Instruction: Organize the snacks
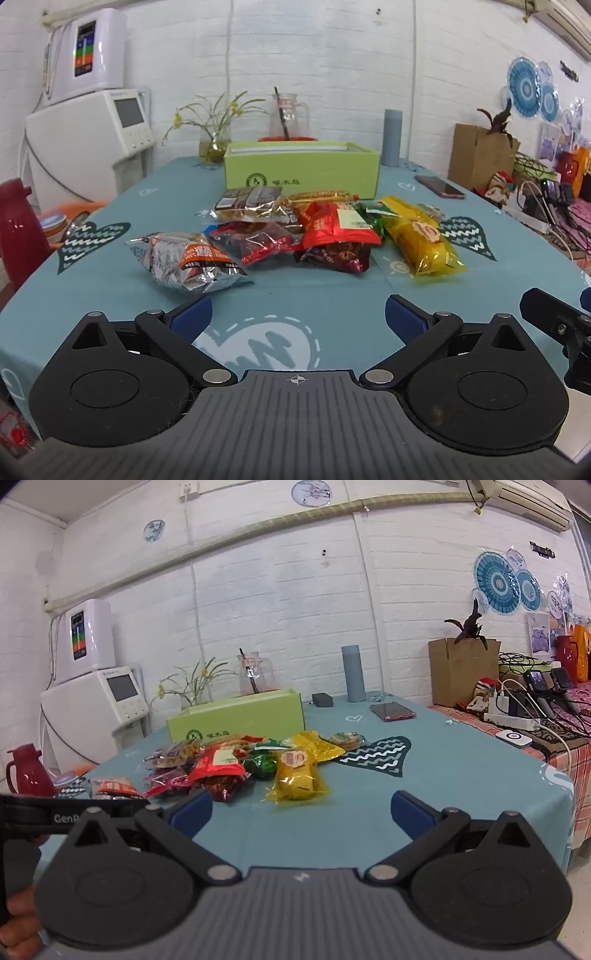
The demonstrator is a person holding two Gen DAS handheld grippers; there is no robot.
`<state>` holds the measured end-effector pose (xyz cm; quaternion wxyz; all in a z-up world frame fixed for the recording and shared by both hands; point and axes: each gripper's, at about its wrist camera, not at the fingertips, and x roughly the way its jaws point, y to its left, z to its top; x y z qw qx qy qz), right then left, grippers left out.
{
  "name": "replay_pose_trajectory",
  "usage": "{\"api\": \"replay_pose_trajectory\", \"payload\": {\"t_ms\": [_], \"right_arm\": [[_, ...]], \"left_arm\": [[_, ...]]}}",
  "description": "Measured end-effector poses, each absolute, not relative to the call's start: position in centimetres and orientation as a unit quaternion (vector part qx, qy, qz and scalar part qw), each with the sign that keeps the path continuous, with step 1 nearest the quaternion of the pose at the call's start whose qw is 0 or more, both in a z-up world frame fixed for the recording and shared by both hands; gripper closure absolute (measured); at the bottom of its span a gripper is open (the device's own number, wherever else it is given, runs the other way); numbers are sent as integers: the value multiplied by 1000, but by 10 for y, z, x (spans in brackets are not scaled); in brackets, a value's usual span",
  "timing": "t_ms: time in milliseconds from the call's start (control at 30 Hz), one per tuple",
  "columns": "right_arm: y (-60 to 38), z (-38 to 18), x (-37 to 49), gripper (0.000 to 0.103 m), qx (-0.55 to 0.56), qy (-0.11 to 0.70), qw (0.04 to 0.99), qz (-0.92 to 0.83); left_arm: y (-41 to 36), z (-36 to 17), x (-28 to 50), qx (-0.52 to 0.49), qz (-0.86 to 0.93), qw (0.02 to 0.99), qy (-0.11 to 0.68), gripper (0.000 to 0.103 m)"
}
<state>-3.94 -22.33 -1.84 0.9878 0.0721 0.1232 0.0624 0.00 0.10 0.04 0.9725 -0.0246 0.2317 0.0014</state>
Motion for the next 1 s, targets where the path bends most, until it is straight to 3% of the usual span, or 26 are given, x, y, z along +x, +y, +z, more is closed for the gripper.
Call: {"api": "replay_pose_trajectory", "payload": {"t_ms": [1000], "right_arm": [[-223, -25, -31, 0, 76, 147, 984, 67]], "left_arm": [[-4, 0, -4, -5, 3, 974, 227, 11]]}}
